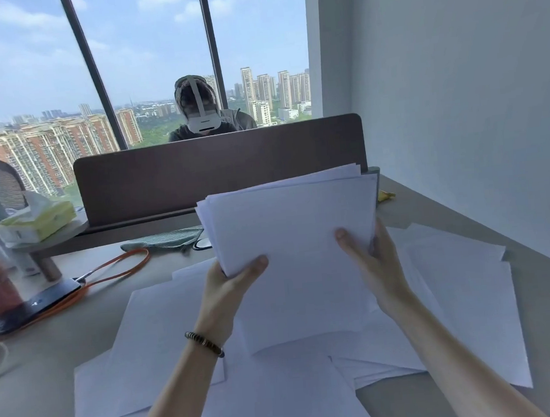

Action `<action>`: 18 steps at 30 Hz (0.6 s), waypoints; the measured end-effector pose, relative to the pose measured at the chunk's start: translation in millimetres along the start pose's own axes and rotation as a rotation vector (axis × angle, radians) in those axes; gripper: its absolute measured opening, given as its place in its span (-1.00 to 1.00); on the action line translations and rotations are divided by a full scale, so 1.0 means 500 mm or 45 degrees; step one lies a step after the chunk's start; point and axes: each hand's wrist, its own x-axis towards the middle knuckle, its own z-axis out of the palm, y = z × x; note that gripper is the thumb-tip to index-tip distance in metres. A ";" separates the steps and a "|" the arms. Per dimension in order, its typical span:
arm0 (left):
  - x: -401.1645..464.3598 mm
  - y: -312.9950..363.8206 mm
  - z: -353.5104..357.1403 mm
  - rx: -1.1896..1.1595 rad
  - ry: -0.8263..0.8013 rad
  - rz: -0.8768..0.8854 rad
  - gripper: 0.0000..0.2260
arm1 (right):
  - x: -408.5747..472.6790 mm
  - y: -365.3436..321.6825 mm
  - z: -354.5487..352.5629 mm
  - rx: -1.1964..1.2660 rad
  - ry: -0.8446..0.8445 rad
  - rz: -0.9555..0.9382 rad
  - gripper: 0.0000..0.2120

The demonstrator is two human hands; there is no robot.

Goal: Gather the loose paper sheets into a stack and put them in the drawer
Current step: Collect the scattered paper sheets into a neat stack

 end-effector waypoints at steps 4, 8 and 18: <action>-0.008 -0.021 -0.008 0.025 -0.034 -0.036 -0.59 | -0.011 0.020 -0.003 0.010 -0.033 0.021 -0.71; -0.010 -0.033 0.000 0.081 -0.029 -0.055 -0.68 | -0.015 0.031 0.005 -0.011 -0.065 0.060 -0.68; -0.016 -0.069 -0.008 0.117 -0.003 -0.034 -0.46 | -0.051 0.070 0.014 0.005 -0.038 0.154 -0.74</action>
